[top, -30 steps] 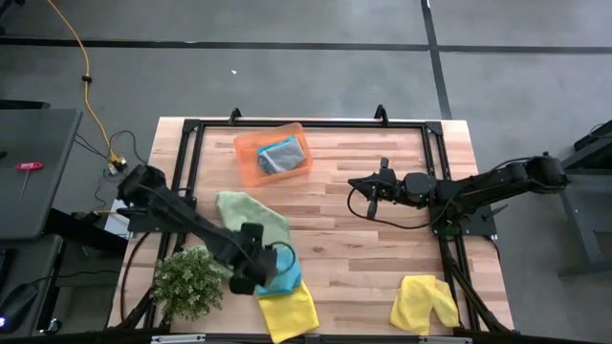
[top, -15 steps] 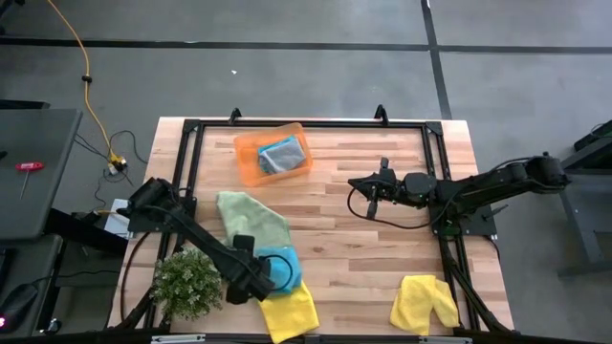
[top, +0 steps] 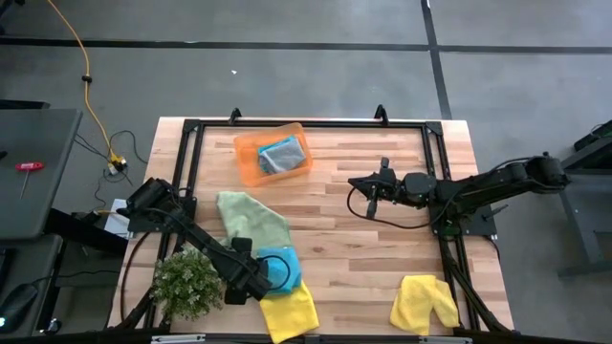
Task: Fold microfiber towels
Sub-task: Fold the green microfiber cloth
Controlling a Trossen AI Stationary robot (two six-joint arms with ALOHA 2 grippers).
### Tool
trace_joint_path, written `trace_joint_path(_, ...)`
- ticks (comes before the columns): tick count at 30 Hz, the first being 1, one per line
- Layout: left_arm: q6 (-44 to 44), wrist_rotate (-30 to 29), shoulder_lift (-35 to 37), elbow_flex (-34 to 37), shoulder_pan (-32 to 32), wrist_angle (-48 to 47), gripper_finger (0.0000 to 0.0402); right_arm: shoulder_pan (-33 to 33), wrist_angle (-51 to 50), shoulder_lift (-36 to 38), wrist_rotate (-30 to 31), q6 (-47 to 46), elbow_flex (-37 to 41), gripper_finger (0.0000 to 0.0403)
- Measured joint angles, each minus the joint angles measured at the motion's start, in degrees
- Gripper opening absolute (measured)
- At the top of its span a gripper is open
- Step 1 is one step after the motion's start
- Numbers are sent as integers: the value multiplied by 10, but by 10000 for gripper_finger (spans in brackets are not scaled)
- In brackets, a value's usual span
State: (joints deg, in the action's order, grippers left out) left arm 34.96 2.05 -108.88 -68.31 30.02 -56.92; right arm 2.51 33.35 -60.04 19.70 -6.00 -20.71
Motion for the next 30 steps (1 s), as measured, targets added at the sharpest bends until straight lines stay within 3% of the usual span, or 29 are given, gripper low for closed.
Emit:
trace_joint_path(8, -34, 11, 0, 0, -4, 4, 14, 0, -1, 0, 0, 0, 0, 0)
trace_joint_path(14, -67, 16, 2, -16, -40, -41, 2, 0, -2, 0, 1, 0, 0, 0)
trace_joint_path(21, -98, -175, 39, -132, -108, -245, 1, 0, -9, 0, 1, 0, 0, 0)
trace_joint_path(25, -118, -270, 60, -218, -154, -316, 1, 0, -10, 0, 1, 0, 0, 0)
trace_joint_path(30, -166, -313, 67, -313, -210, -322, 0, 0, -11, 0, 1, 0, 0, 0)
